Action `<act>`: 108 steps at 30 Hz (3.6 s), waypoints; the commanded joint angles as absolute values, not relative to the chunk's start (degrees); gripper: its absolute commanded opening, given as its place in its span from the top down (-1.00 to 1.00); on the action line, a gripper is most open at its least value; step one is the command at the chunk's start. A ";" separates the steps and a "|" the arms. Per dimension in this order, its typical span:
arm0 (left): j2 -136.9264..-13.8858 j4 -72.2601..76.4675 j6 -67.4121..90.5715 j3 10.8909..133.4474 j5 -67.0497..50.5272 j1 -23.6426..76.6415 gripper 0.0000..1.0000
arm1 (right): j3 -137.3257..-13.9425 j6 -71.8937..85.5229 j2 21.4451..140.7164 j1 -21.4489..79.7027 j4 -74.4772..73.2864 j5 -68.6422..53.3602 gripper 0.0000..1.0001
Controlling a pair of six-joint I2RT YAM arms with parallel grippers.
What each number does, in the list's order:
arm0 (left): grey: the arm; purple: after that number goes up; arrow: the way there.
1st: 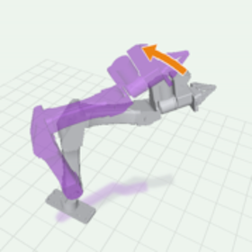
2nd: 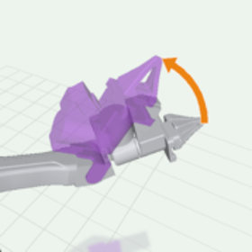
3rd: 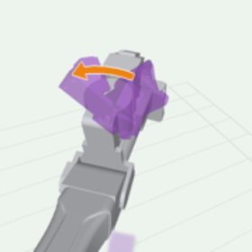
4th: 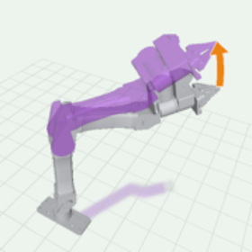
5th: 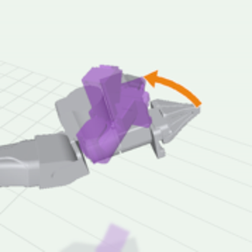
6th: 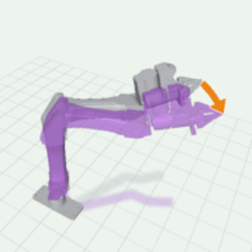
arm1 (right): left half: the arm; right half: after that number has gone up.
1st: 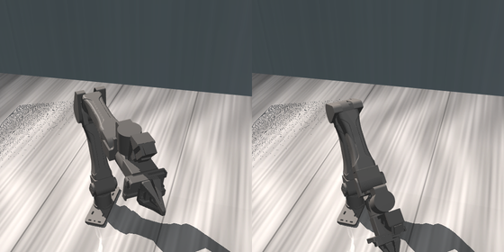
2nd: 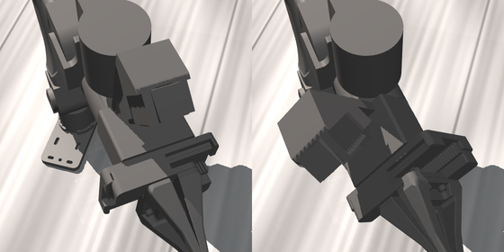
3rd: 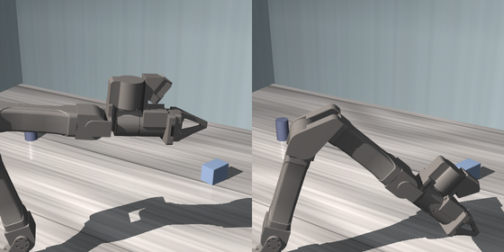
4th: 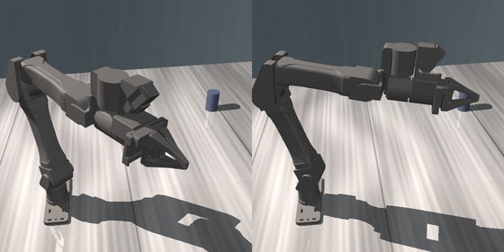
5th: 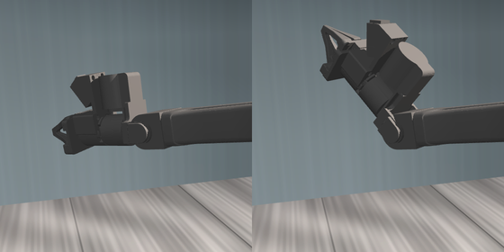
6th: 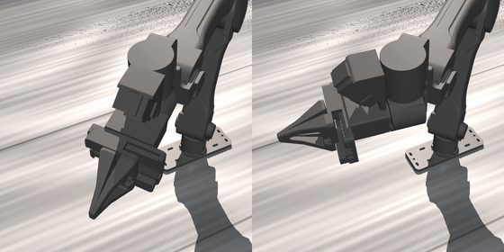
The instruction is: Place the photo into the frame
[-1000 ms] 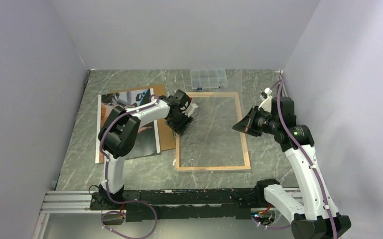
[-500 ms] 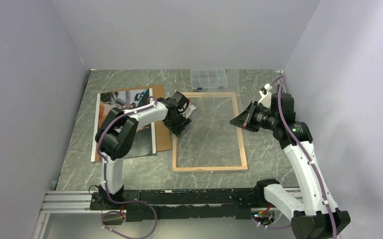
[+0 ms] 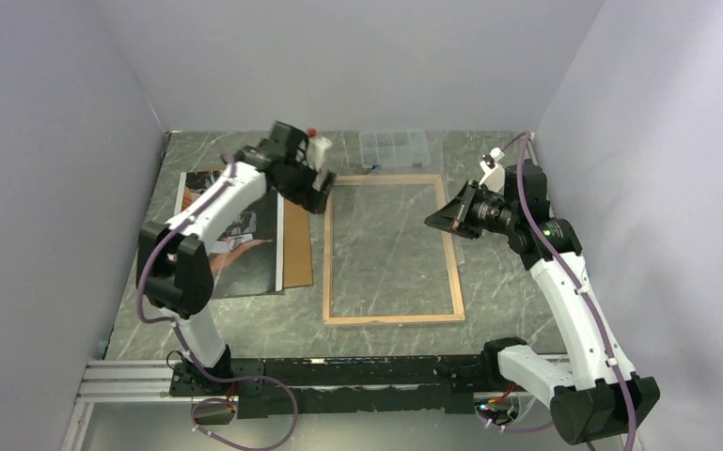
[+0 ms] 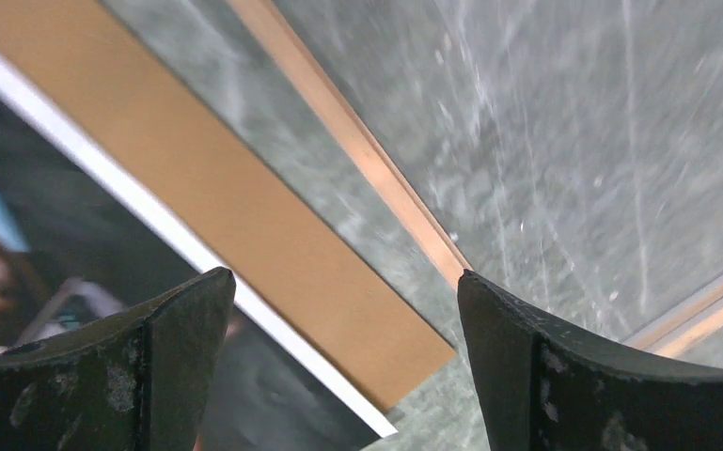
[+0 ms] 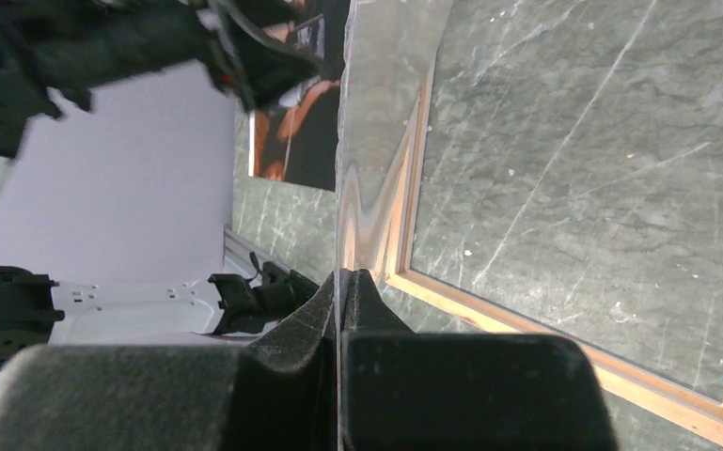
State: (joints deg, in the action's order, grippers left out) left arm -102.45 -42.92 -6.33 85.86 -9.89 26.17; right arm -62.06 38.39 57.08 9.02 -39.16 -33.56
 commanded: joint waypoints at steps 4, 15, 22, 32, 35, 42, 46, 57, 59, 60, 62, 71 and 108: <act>-96.27 -45.40 -3.91 90.89 -17.12 15.90 -0.89 | -69.93 39.93 60.75 17.98 -30.45 -32.94 1.00; -95.86 -43.42 -5.26 81.64 -11.74 12.30 -0.89 | -49.26 43.31 60.53 18.02 -12.88 -30.61 1.00; -97.57 -42.31 -6.28 77.69 -11.60 12.78 -0.81 | -32.81 44.61 55.77 17.29 -1.23 -23.77 1.00; -99.02 -41.89 -7.55 75.51 -9.34 18.85 -0.76 | -25.92 41.55 49.55 15.12 -3.90 -18.52 1.00; -99.82 -41.89 -7.30 75.62 -8.85 21.43 -0.75 | -25.11 41.39 50.13 14.22 -3.09 -18.97 1.00; -102.95 -41.77 -7.17 77.36 -7.24 23.37 -0.69 | -28.21 37.56 55.24 10.45 -5.86 -23.94 1.00; -104.82 -41.83 -6.92 78.73 -6.47 23.79 -0.66 | -30.65 34.66 56.97 7.76 -9.34 -26.84 1.00; -107.95 -42.08 -6.20 81.25 -5.49 25.04 -0.63 | -29.82 35.05 59.85 4.59 -8.40 -34.73 1.00; -108.31 -41.72 -6.30 80.95 -5.31 25.19 -0.62 | -29.57 36.04 60.40 4.42 -8.08 -36.44 1.00; -108.47 -41.51 -6.32 80.81 -5.21 25.32 -0.62 | -29.35 36.76 60.52 4.23 -7.56 -37.79 1.00; -108.88 -41.10 -6.26 80.31 -5.17 25.61 -0.61 | -29.05 38.46 60.42 3.86 -6.51 -40.12 1.00; -109.78 -39.90 -6.24 78.91 -5.08 26.28 -0.51 | -27.97 45.23 56.33 3.52 -3.09 -44.27 0.73; -106.88 -41.45 -7.50 78.48 -8.15 24.35 -0.44 | -45.35 30.69 62.99 3.52 -11.62 -41.27 -0.55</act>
